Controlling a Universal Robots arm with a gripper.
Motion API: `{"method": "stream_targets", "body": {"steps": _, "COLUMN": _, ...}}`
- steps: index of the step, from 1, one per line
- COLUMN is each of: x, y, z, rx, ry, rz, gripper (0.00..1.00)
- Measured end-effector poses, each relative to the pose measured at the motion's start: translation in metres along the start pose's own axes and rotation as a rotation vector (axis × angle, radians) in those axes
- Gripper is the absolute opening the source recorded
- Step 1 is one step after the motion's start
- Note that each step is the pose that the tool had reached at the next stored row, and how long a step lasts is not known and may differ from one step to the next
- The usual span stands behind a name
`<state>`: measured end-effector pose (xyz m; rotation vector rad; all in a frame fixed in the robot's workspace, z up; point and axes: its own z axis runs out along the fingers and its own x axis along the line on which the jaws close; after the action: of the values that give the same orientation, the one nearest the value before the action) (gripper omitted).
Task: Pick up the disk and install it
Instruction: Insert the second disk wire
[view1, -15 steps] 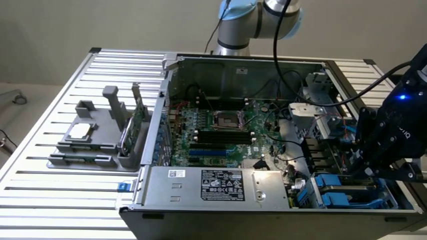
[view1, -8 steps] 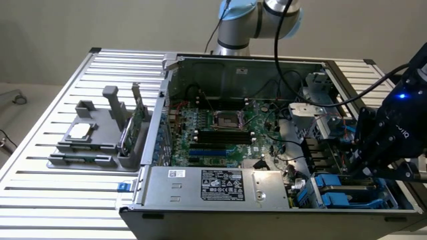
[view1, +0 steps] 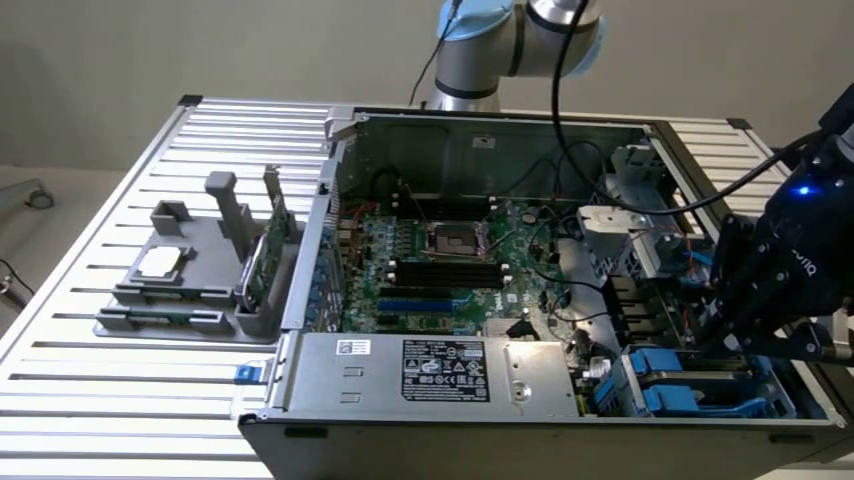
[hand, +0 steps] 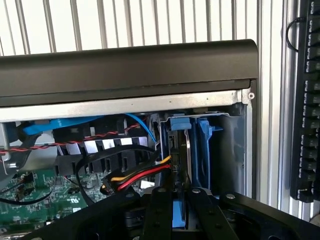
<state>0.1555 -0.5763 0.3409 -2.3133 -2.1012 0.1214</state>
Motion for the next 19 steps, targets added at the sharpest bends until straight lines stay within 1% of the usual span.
{"method": "stream_targets", "body": {"steps": 4, "x": 0.0003, "y": 0.0030, "z": 0.0009, "rx": 0.0046, "ry": 0.0000, "rz": 0.012, "gripper": 0.17}}
{"method": "stream_targets", "body": {"steps": 7, "x": 0.0006, "y": 0.0059, "z": 0.0014, "rx": 0.0126, "ry": -0.0009, "rz": 0.016, "gripper": 0.17}}
{"method": "stream_targets", "body": {"steps": 10, "x": 0.0009, "y": 0.0078, "z": 0.0023, "rx": 0.0220, "ry": -0.0017, "rz": 0.020, "gripper": 0.17}}
{"method": "stream_targets", "body": {"steps": 13, "x": 0.0010, "y": 0.0088, "z": 0.0039, "rx": 0.0285, "ry": -0.0025, "rz": 0.021, "gripper": 0.17}}
{"method": "stream_targets", "body": {"steps": 19, "x": 0.0015, "y": 0.0091, "z": 0.0059, "rx": 0.0320, "ry": -0.0029, "rz": 0.022, "gripper": 0.17}}
